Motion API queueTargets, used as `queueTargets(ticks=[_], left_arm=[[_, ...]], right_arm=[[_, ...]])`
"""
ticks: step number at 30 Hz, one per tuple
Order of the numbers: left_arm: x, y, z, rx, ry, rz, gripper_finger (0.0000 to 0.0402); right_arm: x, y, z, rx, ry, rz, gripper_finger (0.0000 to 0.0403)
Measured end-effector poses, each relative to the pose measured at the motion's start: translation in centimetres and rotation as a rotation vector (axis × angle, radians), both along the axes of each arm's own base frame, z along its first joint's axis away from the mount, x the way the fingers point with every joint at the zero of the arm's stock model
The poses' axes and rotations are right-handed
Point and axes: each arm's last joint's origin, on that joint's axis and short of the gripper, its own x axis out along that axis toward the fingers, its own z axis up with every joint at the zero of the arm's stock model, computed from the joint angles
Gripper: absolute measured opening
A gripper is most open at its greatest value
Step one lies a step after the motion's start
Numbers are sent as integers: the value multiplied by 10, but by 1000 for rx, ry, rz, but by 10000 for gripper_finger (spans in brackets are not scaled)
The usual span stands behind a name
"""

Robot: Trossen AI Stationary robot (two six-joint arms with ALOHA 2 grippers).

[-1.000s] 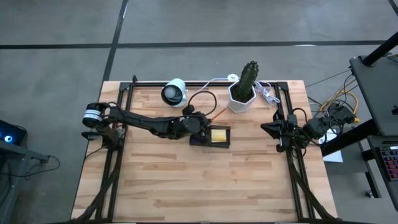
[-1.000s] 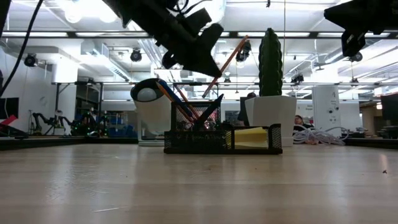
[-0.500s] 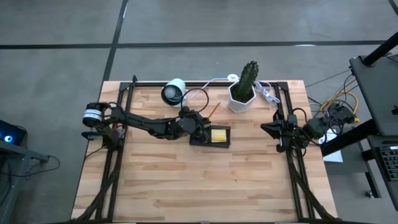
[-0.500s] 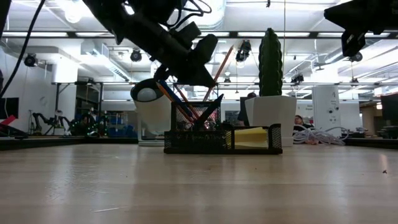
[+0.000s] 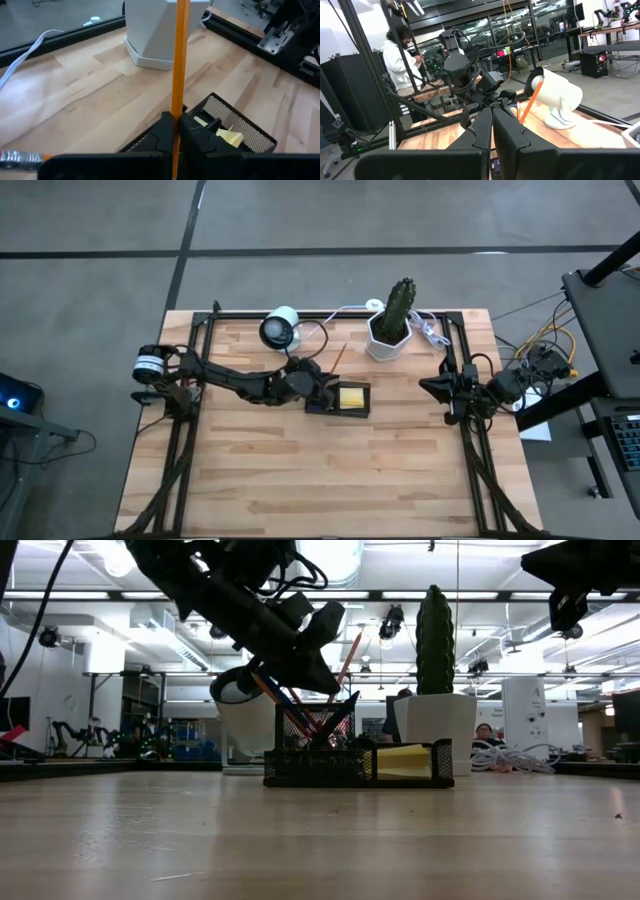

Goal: Pick and place office supplies into organizer
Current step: Put the yellow pencil into the black desk organizer

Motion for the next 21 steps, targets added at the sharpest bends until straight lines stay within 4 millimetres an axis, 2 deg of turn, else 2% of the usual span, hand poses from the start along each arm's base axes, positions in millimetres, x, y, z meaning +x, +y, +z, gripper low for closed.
queueTargets(ticks=[9,21], left_arm=[[-1,0,-3,-39,-13,8,0],[-1,-1,-5,141,117,-101,10]], right_arm=[[0,0,0,-1,1,-1,8],[0,0,0,-4,2,-1,8]])
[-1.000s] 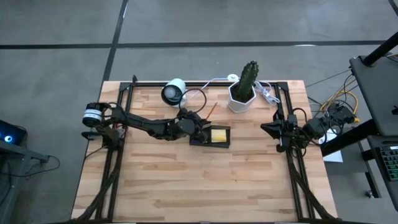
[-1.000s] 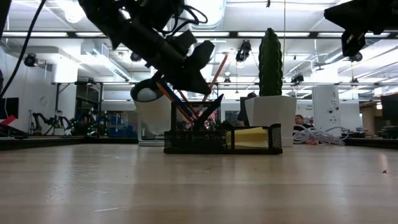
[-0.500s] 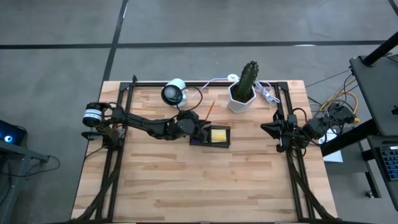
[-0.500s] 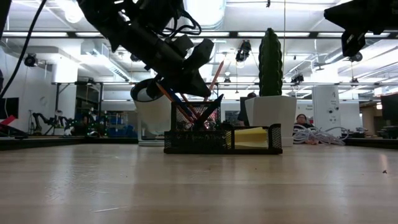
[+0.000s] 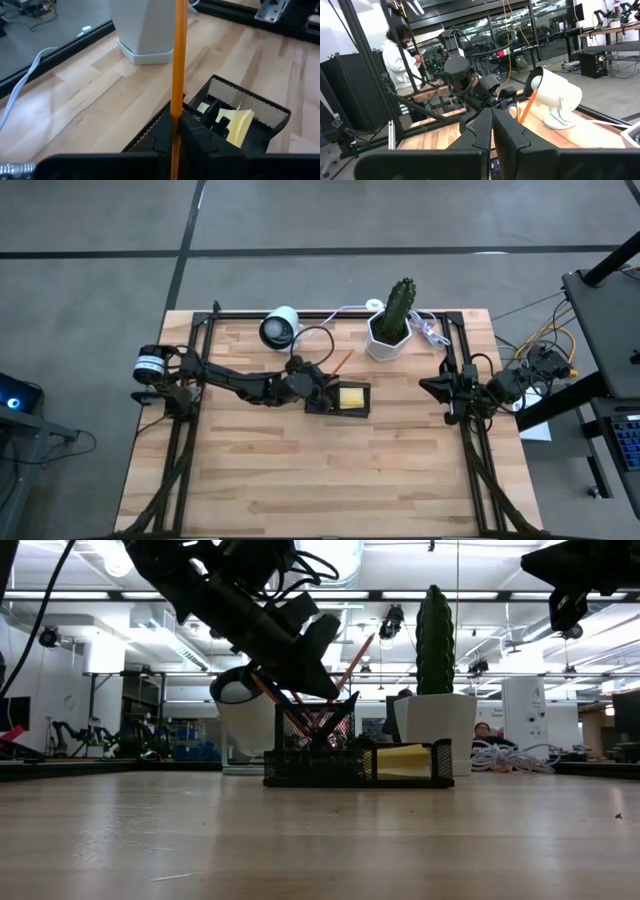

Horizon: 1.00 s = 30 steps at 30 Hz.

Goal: Pick and place office supplies into organizer
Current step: Put the yellow pencil into the black desk organizer

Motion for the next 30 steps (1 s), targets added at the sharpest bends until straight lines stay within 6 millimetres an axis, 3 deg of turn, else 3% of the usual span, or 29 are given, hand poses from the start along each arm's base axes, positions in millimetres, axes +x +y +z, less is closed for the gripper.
queueTargets(ticks=[13,30], left_arm=[[-6,0,-10,-5,24,-3,12],[-4,-1,-8,-22,5,-31,13]], right_arm=[[0,0,-1,-8,8,-1,8],[0,0,-1,-4,7,-4,8]])
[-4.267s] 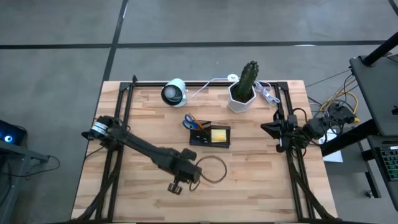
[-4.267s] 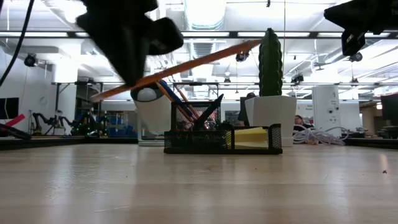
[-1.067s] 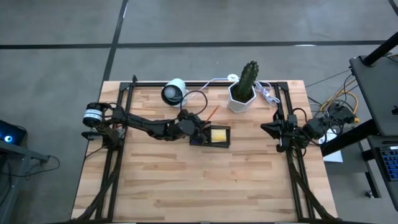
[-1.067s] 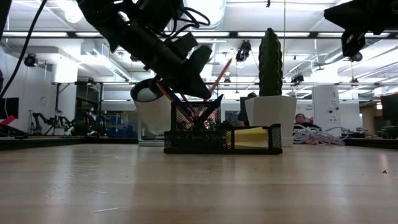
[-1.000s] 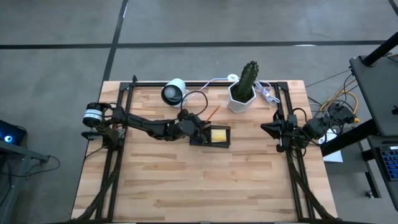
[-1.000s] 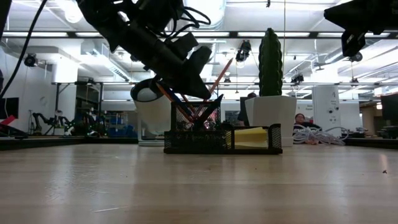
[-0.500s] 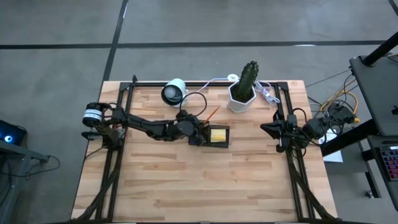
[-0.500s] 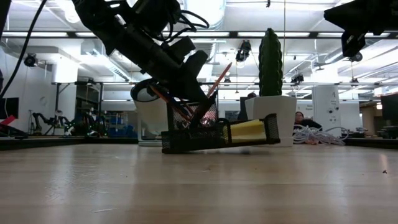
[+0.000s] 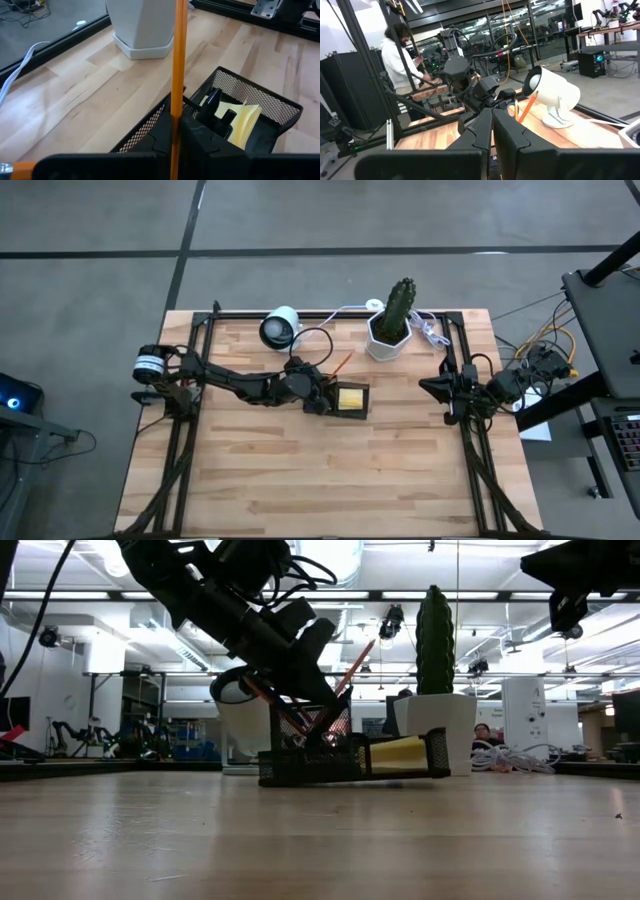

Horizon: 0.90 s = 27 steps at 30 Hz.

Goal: Pick and place office supplies into organizer
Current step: Put the yellow pencil into the black desk organizer

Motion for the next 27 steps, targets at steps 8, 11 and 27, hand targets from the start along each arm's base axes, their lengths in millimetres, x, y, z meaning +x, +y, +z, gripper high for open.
queueTargets(ticks=[8,11,27], left_arm=[[0,0,0,7,7,-25,13],[0,-1,0,21,17,-46,13],[2,-2,2,8,9,-68,122]], right_arm=[[0,-1,0,-1,2,-23,8],[0,-1,0,-1,2,-23,8],[0,-1,0,-1,2,-23,8]])
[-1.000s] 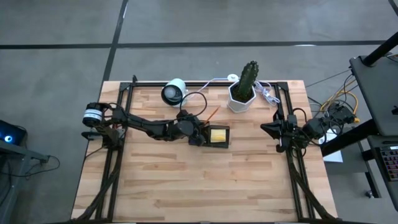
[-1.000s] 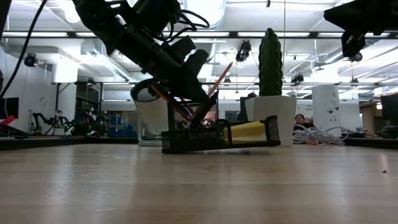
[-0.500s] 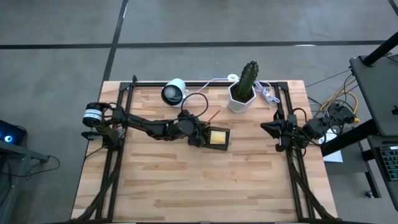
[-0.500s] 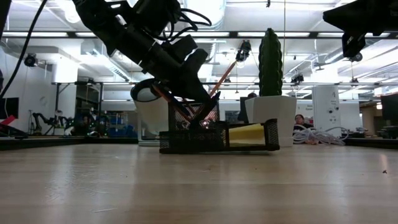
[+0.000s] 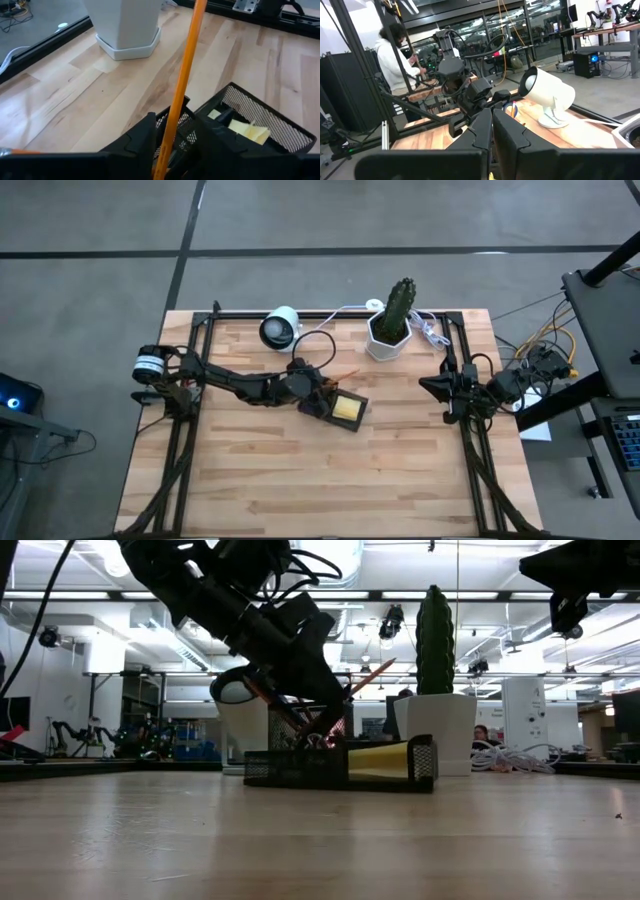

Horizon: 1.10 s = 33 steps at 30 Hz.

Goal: Pick and place office supplies into organizer
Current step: Put the yellow pencil into the black desk organizer

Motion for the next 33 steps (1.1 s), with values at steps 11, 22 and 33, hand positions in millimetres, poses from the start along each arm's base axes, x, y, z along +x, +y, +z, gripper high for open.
queueTargets(ticks=[11,22,33], left_arm=[[-4,0,19,2,-56,0,133],[1,-2,50,82,-159,-105,133],[12,3,74,121,-23,-119,204]], right_arm=[[0,0,0,0,0,0,8],[0,0,0,0,1,0,8],[0,0,0,-7,2,0,8]])
